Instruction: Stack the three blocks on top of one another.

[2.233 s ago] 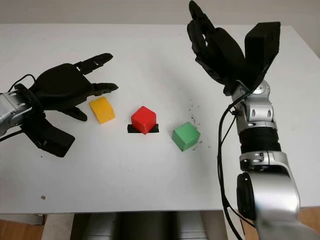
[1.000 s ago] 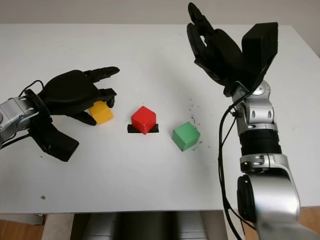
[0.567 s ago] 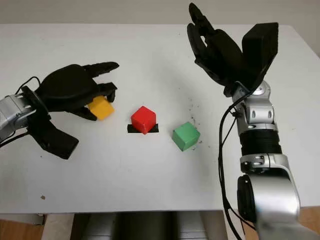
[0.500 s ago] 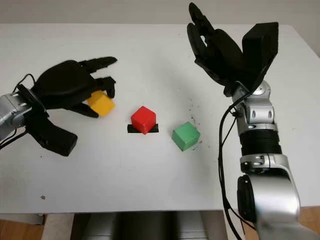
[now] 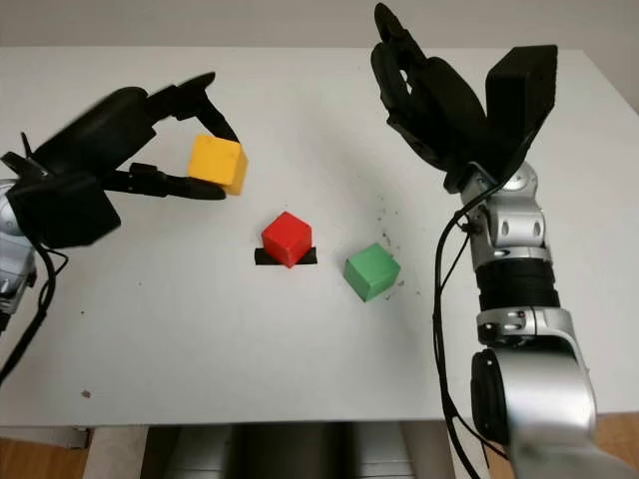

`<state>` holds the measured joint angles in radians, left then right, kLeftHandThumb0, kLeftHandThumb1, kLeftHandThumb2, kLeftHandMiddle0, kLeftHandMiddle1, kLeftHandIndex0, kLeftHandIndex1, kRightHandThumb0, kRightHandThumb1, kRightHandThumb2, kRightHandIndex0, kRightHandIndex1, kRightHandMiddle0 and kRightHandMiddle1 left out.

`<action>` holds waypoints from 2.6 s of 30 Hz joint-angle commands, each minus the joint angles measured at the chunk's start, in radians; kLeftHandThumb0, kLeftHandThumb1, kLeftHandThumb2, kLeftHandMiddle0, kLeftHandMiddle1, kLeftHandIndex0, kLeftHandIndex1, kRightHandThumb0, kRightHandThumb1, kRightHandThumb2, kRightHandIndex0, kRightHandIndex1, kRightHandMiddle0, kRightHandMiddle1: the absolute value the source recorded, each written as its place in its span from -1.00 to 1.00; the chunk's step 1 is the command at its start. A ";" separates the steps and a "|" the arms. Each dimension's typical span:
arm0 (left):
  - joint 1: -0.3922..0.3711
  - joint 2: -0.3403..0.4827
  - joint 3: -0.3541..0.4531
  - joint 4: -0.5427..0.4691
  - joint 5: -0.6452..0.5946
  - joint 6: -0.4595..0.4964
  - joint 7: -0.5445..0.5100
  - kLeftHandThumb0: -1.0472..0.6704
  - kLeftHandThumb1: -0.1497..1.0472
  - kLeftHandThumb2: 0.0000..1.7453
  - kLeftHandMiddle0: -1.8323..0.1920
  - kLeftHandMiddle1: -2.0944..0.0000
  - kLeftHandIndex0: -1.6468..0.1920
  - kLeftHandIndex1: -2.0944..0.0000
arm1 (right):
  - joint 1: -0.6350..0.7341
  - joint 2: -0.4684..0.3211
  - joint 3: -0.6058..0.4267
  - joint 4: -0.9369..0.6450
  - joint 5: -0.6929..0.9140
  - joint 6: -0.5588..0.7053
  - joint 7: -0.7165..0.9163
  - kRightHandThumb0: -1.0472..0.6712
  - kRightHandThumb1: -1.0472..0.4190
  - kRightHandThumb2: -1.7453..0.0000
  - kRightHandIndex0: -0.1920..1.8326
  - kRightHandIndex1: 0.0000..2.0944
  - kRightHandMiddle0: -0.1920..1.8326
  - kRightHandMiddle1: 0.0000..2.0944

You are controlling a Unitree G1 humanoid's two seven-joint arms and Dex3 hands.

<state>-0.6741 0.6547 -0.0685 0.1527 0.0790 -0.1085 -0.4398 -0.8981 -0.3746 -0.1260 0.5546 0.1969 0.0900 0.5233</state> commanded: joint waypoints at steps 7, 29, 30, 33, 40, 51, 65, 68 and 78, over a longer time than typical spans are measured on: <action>0.044 -0.087 0.037 -0.117 -0.083 0.171 -0.028 -0.38 0.97 -0.94 0.83 0.97 0.42 -0.35 | 0.008 0.002 -0.001 -0.011 0.002 -0.014 0.005 -0.73 -1.00 0.30 -1.00 -1.00 -1.00 -1.00; -0.006 -0.181 -0.052 -0.020 0.023 0.196 -0.038 -0.41 0.97 -0.93 0.82 0.94 0.46 -0.58 | 0.026 0.010 -0.007 -0.026 0.009 -0.014 -0.009 -0.71 -1.00 0.31 -1.00 -1.00 -1.00 -1.00; -0.008 -0.179 -0.056 -0.019 0.035 0.194 -0.038 -0.41 0.97 -0.93 0.82 0.94 0.47 -0.58 | 0.027 0.010 -0.006 -0.029 0.008 -0.013 -0.011 -0.71 -1.00 0.31 -1.00 -1.00 -1.00 -1.00; -0.007 -0.170 -0.077 -0.037 0.096 0.196 -0.029 -0.39 0.98 -0.93 0.82 0.94 0.50 -0.59 | 0.031 0.008 -0.003 -0.036 0.004 -0.016 -0.013 -0.70 -1.00 0.30 -1.00 -1.00 -1.00 -1.00; -0.006 -0.175 -0.092 -0.029 0.175 0.172 -0.008 -0.31 0.96 -0.94 0.83 0.95 0.50 -0.53 | 0.041 0.011 0.002 -0.047 -0.006 -0.023 -0.029 -0.70 -1.00 0.29 -1.00 -1.00 -1.00 -1.00; -0.011 -0.179 -0.105 -0.016 0.197 0.157 -0.016 -0.32 0.97 -0.94 0.83 0.95 0.53 -0.59 | 0.051 0.011 -0.003 -0.056 -0.003 -0.014 -0.044 -0.69 -1.00 0.30 -1.00 -1.00 -1.00 -1.00; -0.007 -0.178 -0.108 -0.025 0.201 0.191 -0.043 -0.32 0.95 -0.94 0.85 0.95 0.52 -0.57 | 0.048 0.009 0.003 -0.053 -0.010 -0.021 -0.036 -0.68 -1.00 0.29 -1.00 -1.00 -1.00 -1.00; -0.007 -0.175 -0.111 -0.025 0.209 0.194 -0.045 -0.33 0.96 -0.94 0.85 0.95 0.54 -0.56 | 0.050 0.007 0.003 -0.057 -0.012 -0.020 -0.032 -0.68 -1.00 0.28 -1.00 -1.00 -1.00 -1.00; -0.015 -0.163 -0.120 -0.038 0.227 0.236 -0.089 -0.44 0.93 -0.94 0.99 0.98 0.59 0.79 | 0.052 0.005 0.006 -0.065 -0.023 -0.010 -0.030 -0.69 -1.00 0.29 -1.00 -1.00 -1.00 -1.00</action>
<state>-0.6682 0.4836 -0.1840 0.1346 0.3054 0.1244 -0.5220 -0.8562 -0.3622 -0.1247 0.5143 0.1761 0.0812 0.4931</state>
